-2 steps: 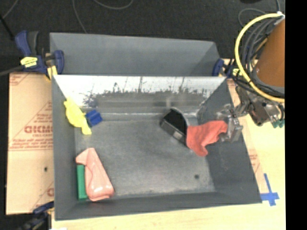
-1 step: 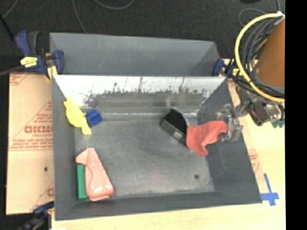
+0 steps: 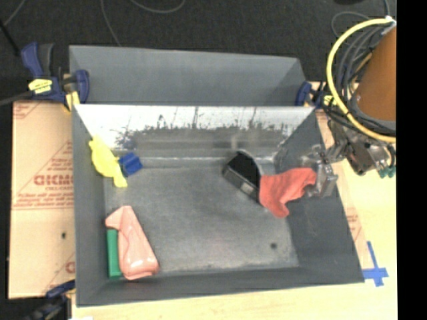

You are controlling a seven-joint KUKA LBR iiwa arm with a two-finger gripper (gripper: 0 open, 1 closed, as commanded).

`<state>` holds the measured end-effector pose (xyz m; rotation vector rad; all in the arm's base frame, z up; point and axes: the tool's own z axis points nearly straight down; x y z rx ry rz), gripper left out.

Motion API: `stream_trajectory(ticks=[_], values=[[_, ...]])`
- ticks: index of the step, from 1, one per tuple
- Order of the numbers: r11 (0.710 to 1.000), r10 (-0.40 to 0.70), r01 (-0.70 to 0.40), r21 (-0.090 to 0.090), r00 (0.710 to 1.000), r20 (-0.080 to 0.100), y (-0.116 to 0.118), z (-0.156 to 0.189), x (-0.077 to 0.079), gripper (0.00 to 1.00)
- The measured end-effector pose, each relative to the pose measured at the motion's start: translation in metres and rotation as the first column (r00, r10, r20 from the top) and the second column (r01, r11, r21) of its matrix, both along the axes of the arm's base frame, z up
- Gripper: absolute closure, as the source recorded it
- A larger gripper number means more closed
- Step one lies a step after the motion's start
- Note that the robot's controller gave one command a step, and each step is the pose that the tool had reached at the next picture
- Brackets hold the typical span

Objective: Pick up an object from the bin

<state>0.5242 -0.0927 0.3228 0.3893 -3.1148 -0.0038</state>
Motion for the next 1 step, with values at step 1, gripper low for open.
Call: stream_trajectory(ticks=[1], values=[[1.0,0.0,0.0,0.0,1.0,0.0,0.0,0.0,0.0,1.0]])
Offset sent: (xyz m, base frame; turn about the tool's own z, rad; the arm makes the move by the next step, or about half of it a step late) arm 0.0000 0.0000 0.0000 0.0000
